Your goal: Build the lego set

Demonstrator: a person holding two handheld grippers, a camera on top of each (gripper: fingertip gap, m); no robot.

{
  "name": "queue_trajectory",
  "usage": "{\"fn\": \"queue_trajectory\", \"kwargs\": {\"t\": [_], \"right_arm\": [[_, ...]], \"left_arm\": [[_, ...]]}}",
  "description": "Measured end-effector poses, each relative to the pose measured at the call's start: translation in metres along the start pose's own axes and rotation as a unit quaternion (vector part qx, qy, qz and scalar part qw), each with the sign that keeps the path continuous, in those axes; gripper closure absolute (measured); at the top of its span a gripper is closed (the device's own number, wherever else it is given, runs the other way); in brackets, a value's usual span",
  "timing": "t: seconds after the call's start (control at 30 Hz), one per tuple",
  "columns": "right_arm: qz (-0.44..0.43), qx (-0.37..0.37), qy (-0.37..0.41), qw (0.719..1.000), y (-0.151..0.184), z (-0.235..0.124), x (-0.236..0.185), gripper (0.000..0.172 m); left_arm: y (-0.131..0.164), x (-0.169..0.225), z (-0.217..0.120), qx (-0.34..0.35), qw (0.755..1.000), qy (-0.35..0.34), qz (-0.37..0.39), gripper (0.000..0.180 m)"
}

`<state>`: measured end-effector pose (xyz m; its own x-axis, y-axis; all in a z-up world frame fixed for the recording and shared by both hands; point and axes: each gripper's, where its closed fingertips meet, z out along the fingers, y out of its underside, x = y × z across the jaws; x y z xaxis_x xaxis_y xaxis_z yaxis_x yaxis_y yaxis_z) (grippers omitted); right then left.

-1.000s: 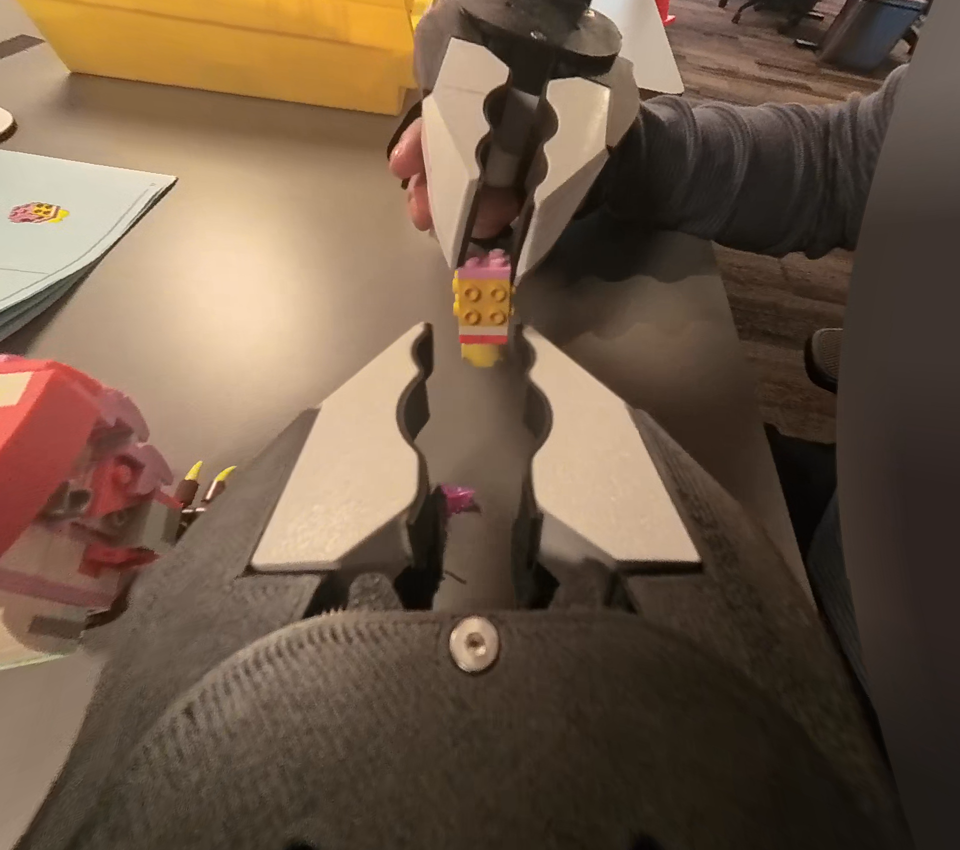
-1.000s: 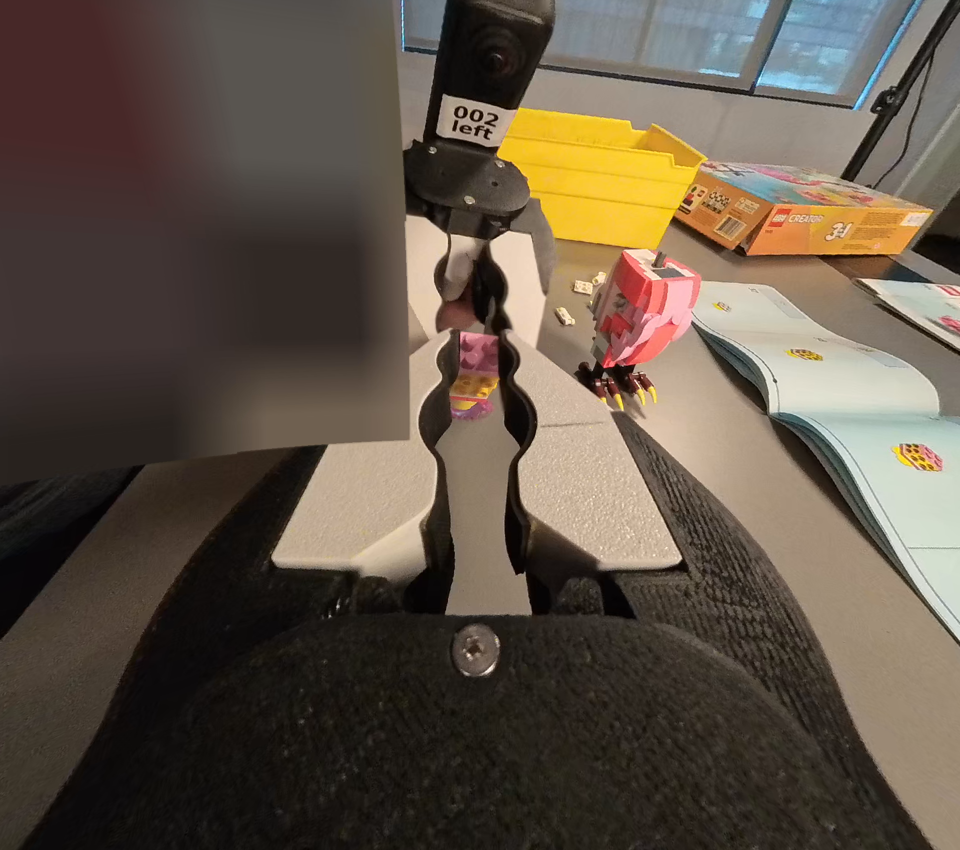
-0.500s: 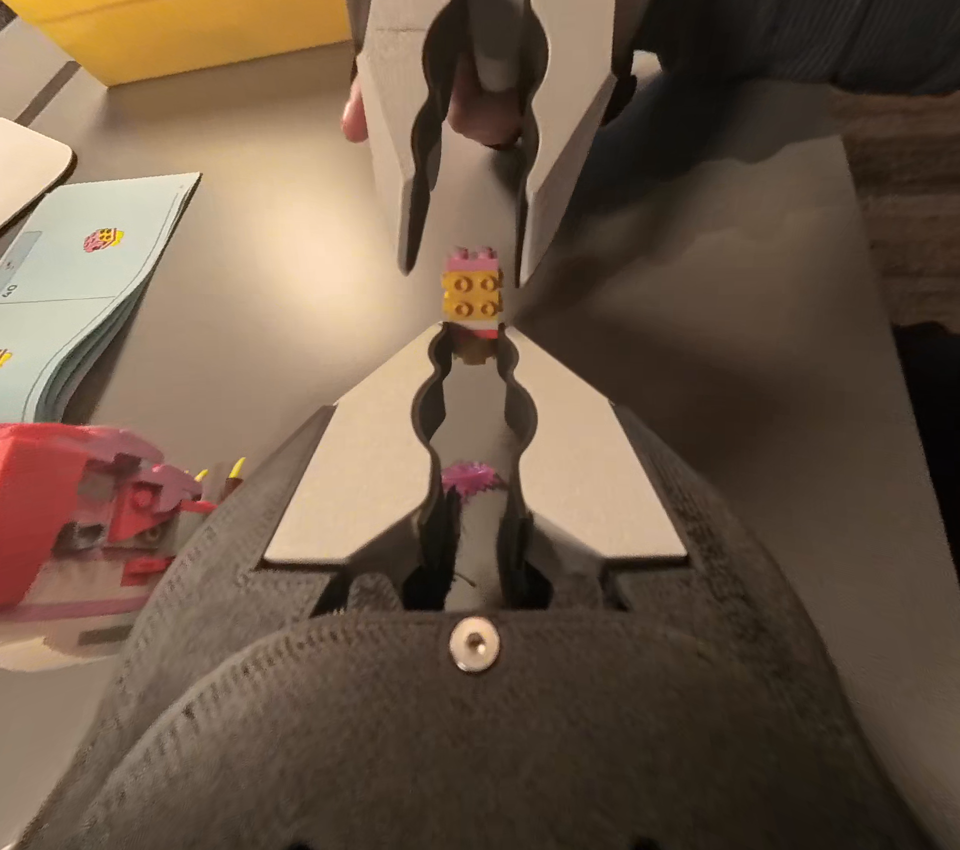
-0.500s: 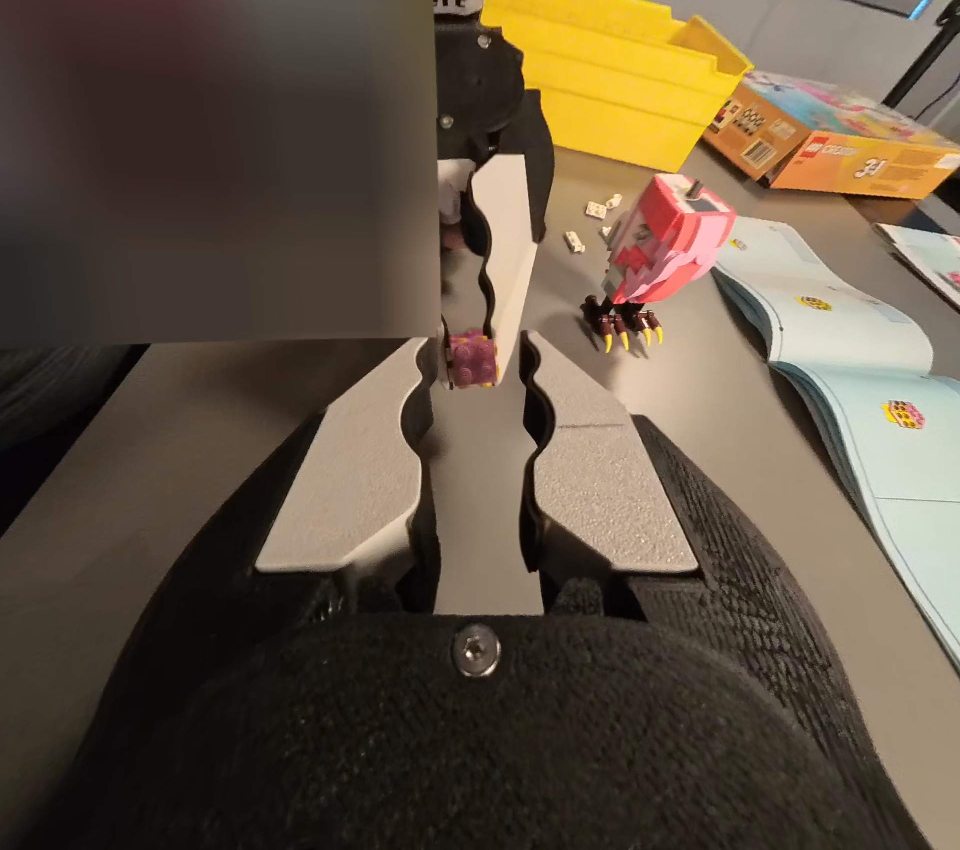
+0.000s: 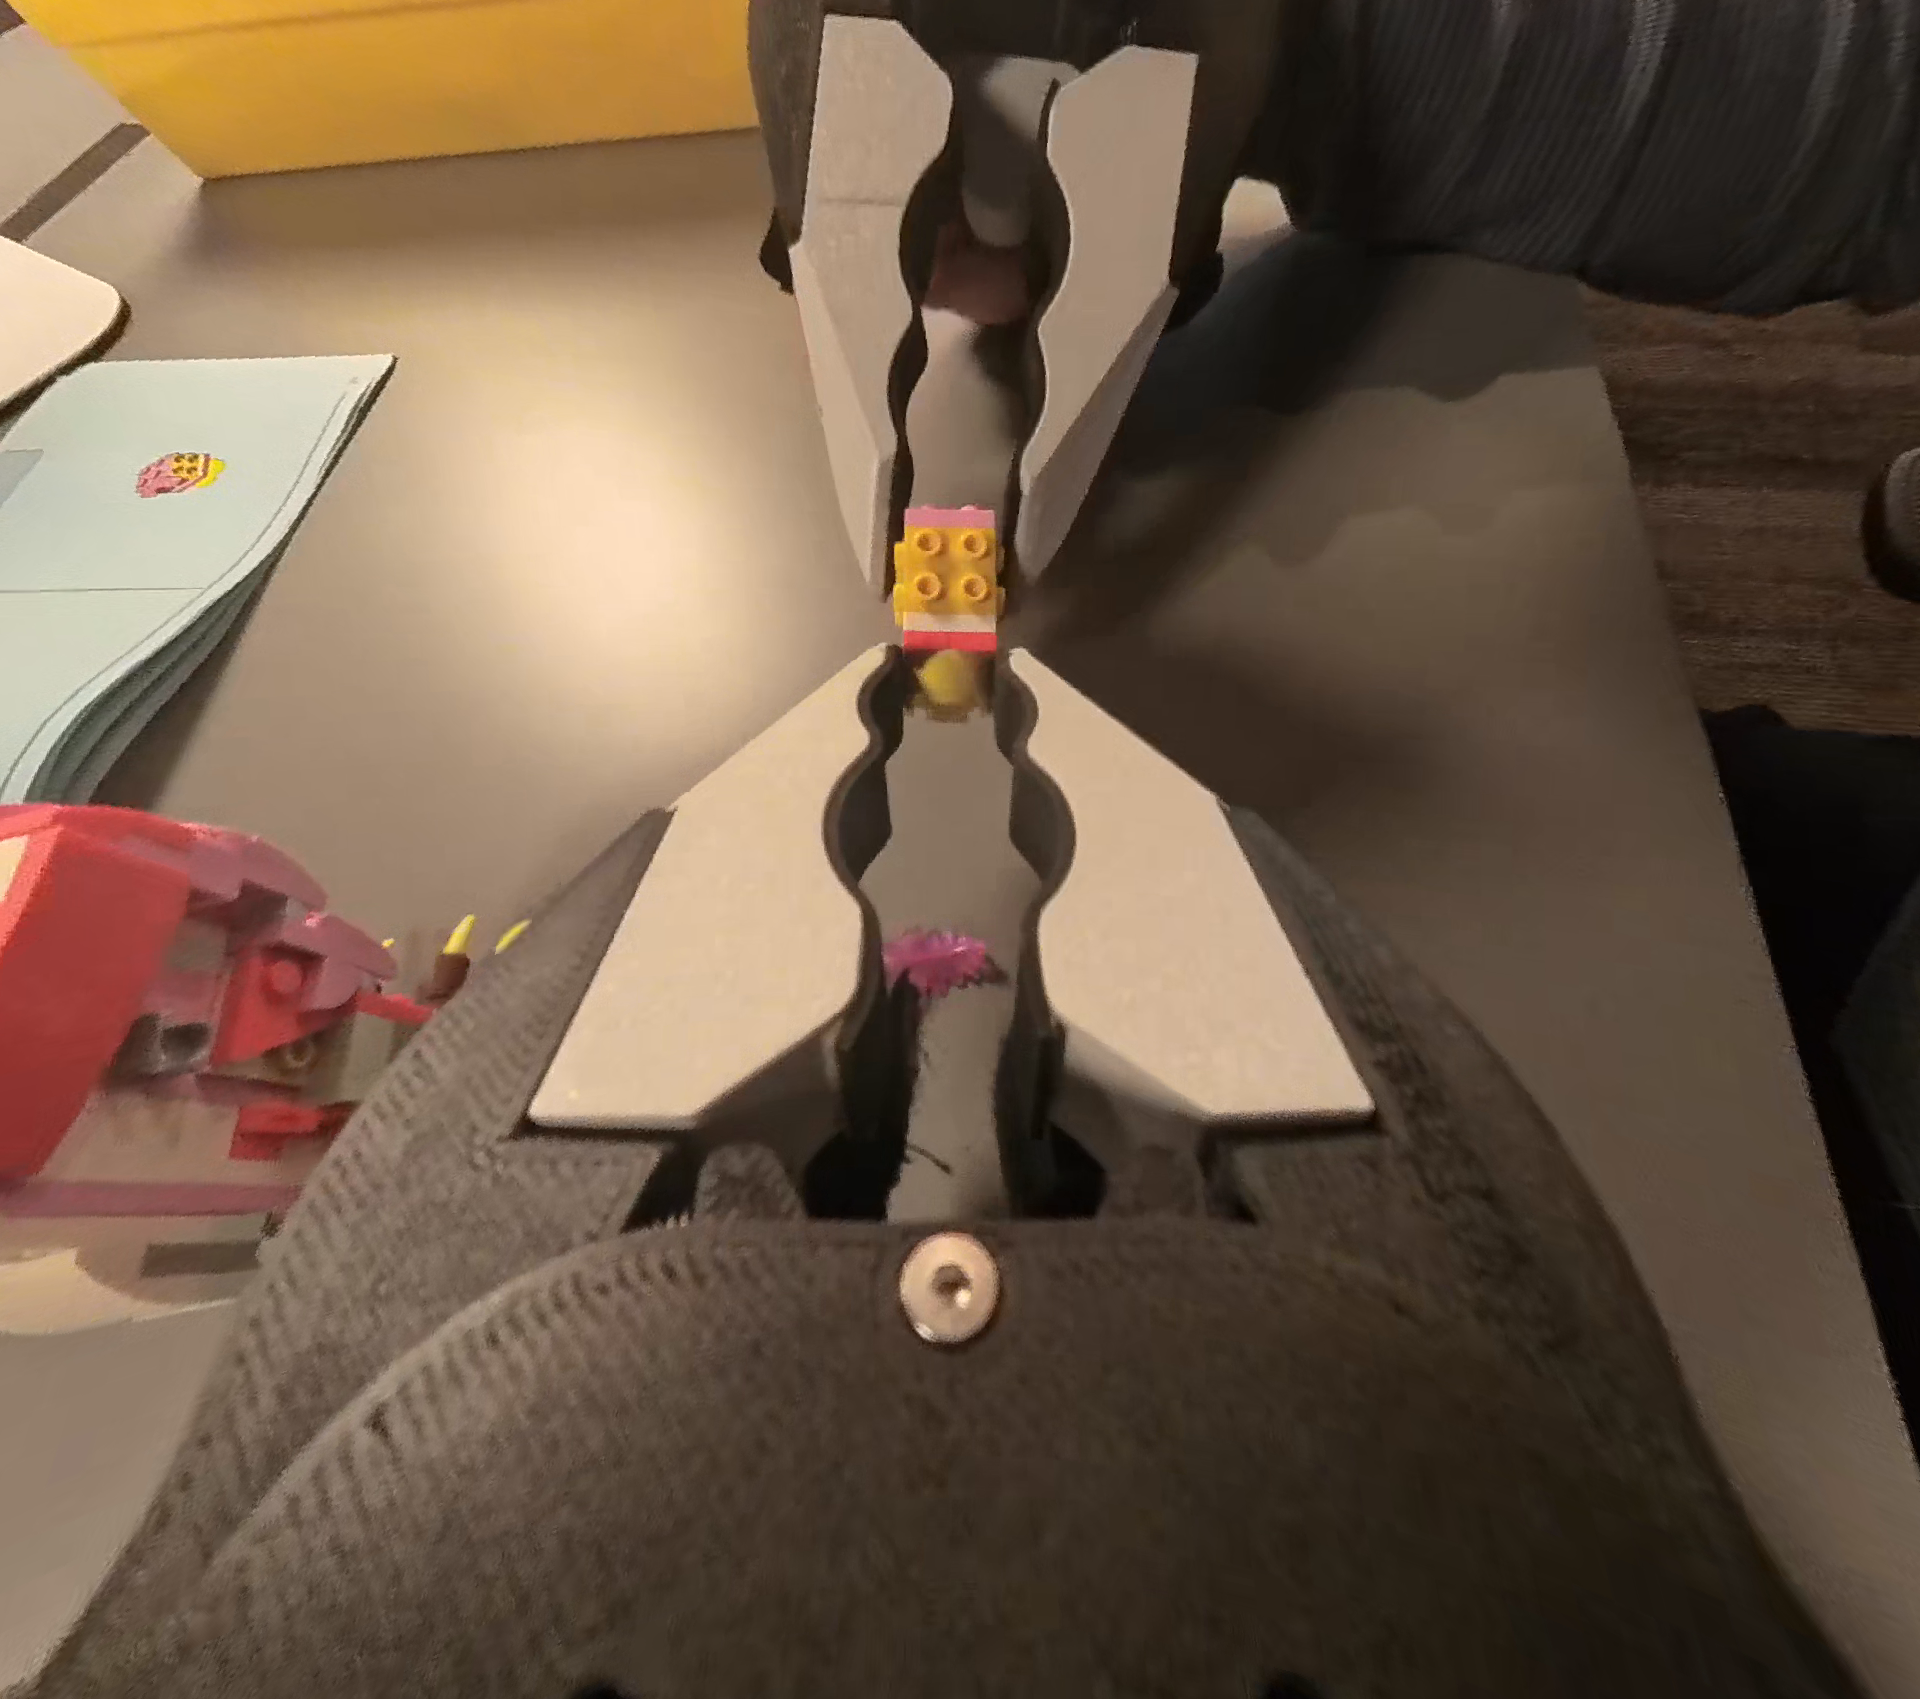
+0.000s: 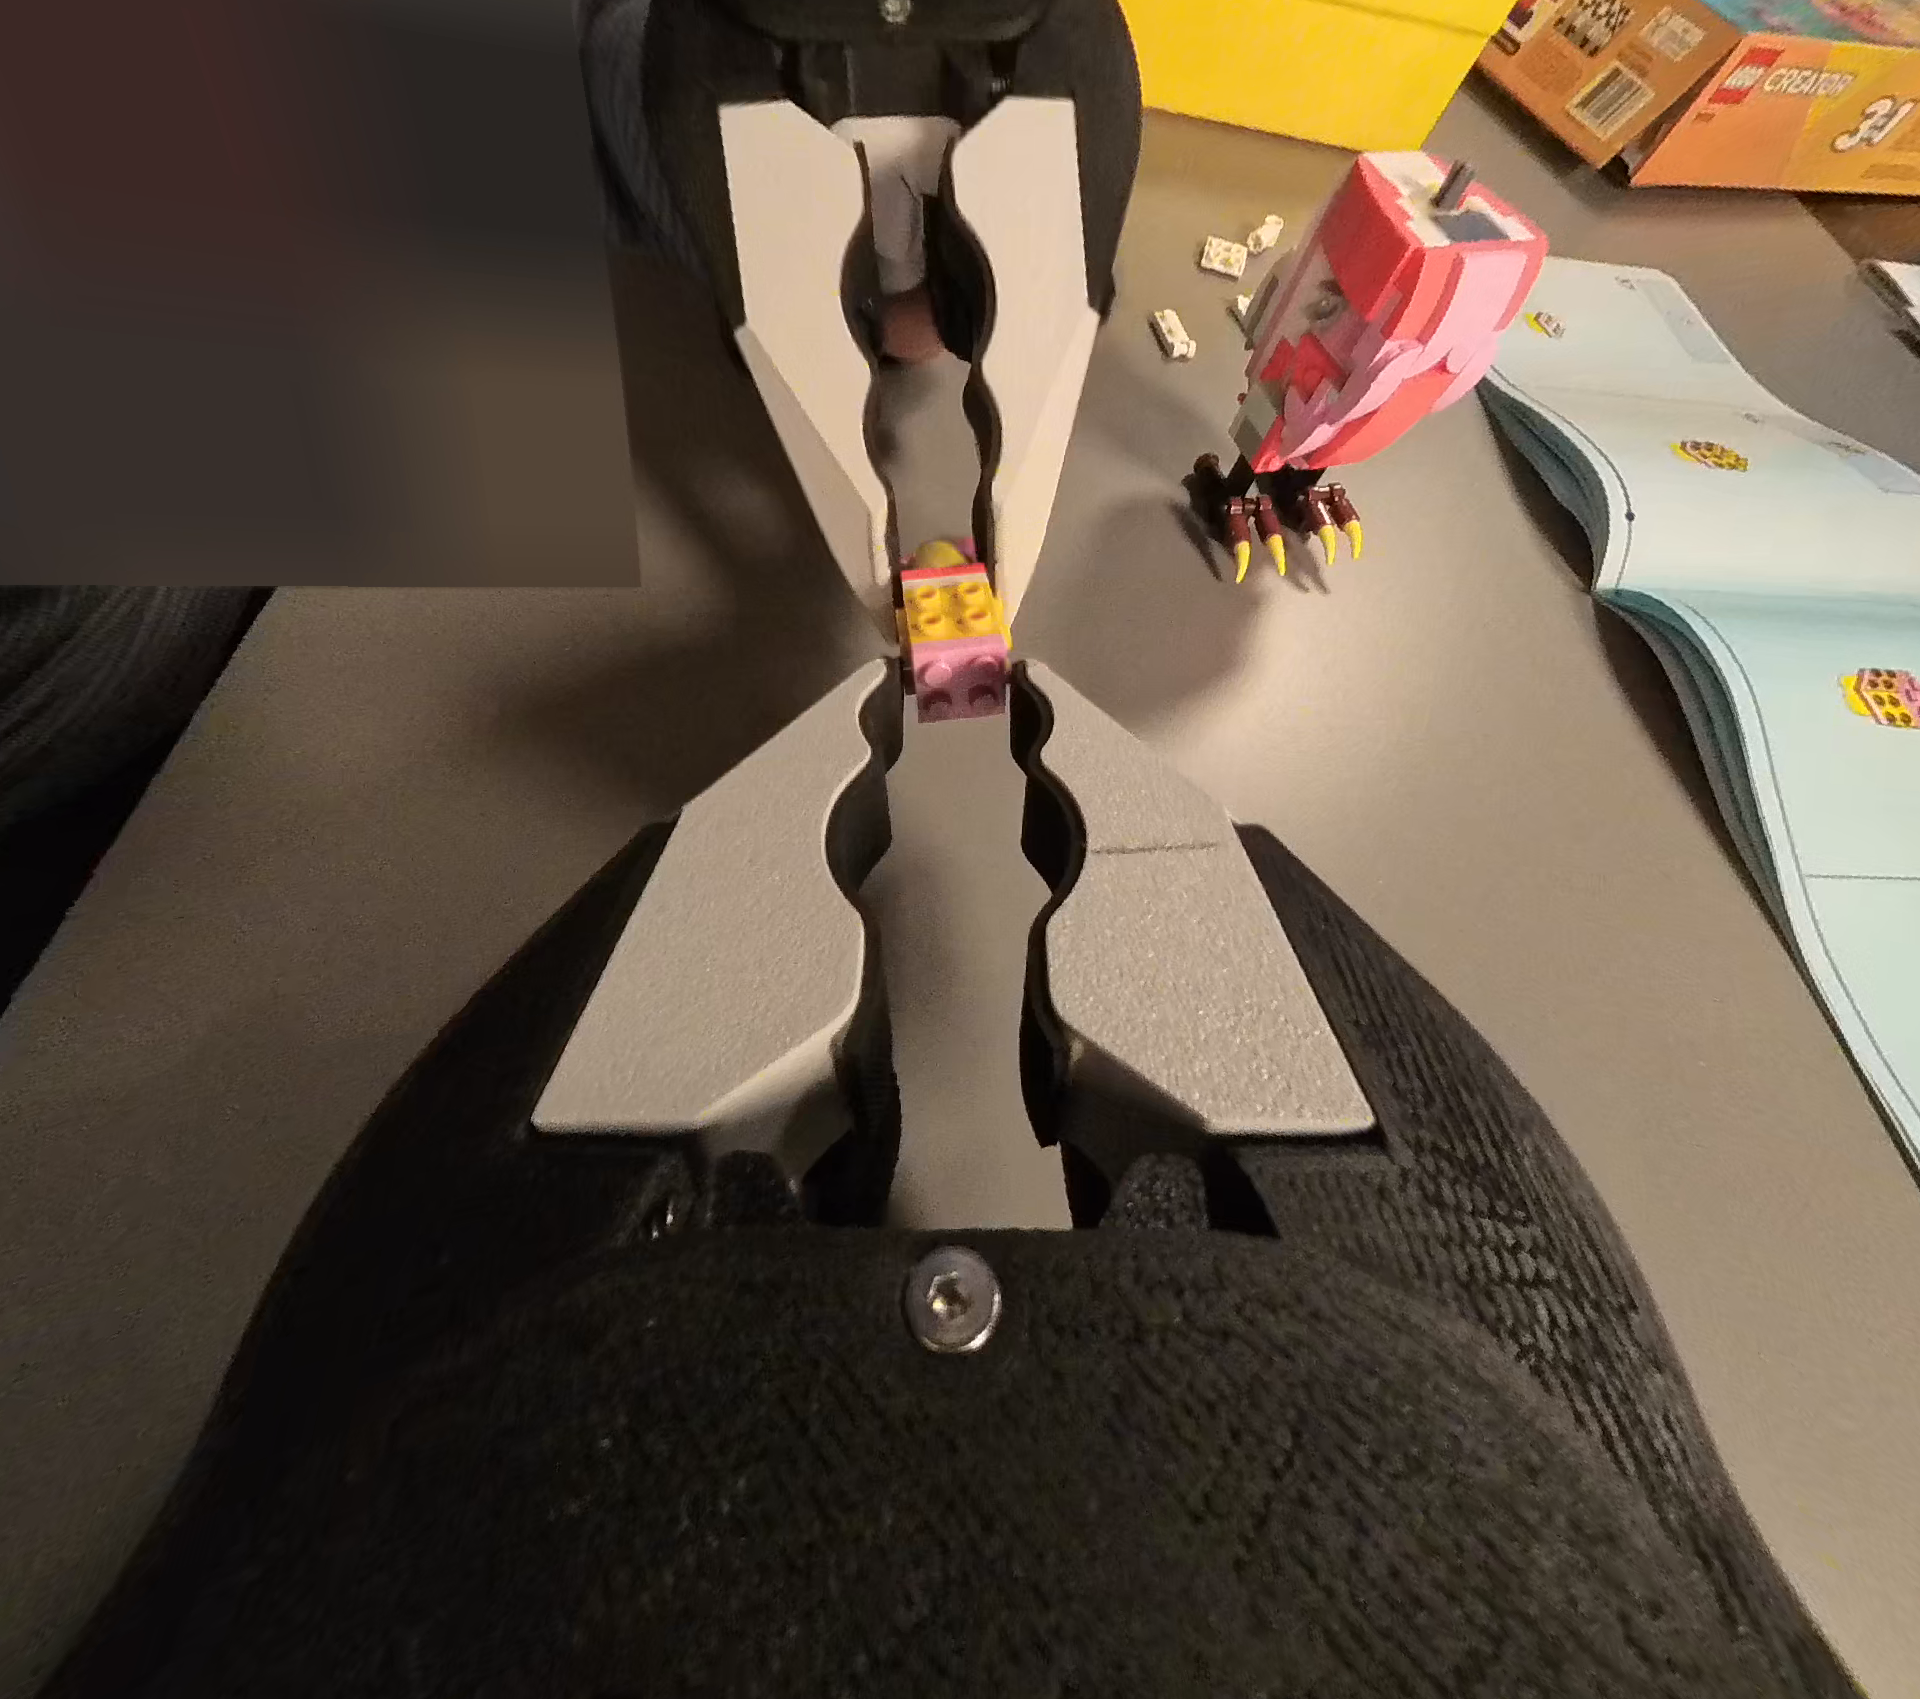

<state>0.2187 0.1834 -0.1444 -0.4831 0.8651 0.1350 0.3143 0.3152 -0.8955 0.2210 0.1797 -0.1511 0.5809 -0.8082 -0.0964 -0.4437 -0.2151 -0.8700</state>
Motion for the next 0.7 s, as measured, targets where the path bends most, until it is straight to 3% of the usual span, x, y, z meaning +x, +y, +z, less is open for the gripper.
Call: {"fn": "queue_trajectory", "kwargs": {"t": [0.13,0.23,0.43,0.7], "right_arm": [[0.018,-0.031,0.012,0.999,0.011,0.0,0.006,0.151],[0.036,-0.015,0.033,0.999,0.009,-0.005,0.016,0.145],[0.066,0.112,0.086,0.988,-0.021,-0.025,0.041,0.144],[0.108,0.252,0.185,0.944,-0.042,-0.057,0.077,0.147]], "left_arm": [[0.01,-0.005,0.003,-0.032,0.999,-0.008,-0.012,0.165],[0.018,-0.009,0.004,-0.057,0.998,-0.021,-0.011,0.165],[0.026,-0.01,0.006,-0.082,0.996,-0.021,-0.025,0.165],[0.034,-0.014,0.008,-0.104,0.993,-0.02,-0.059,0.164]]}}
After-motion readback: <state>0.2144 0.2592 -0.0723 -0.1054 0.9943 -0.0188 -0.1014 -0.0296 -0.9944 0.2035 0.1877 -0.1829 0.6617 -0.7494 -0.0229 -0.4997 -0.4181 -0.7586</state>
